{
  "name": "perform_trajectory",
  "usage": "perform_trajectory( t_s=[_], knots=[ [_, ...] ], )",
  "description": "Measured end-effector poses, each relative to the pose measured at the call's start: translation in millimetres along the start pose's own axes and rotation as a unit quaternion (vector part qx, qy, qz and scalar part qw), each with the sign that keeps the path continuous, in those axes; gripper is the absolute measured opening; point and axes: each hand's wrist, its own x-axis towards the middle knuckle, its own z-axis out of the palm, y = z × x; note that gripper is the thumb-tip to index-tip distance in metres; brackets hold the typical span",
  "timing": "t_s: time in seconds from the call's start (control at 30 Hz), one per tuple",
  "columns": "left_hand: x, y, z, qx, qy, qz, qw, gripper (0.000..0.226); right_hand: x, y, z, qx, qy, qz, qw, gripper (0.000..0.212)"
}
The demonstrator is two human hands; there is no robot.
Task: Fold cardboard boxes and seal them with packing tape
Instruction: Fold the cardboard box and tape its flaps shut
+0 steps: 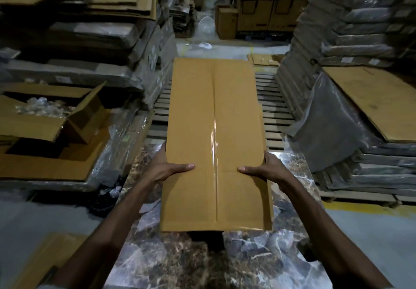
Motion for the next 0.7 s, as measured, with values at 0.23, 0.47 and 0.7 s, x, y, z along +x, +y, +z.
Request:
perform_trajectory(
  t_s=[0.23,0.47,0.7],
  knots=[
    [-23.1,2.7,-8.1,0.017,0.046,0.080,0.996,0.118,-13.7,-6.1,4.1,-0.126,0.137,-0.099,0.978,0.109],
    [-53.7,-47.1,21.2,0.018,0.107,0.014,0.994,0.090,-33.1,39.4,19.7,-0.230,0.178,-0.137,0.947,0.096],
    [-78.5,-72.8,14.7,0.070,0.044,0.016,0.996,0.076,-59.7,94.8,50.8,-0.172,0.093,-0.100,0.976,0.113]
  ],
)
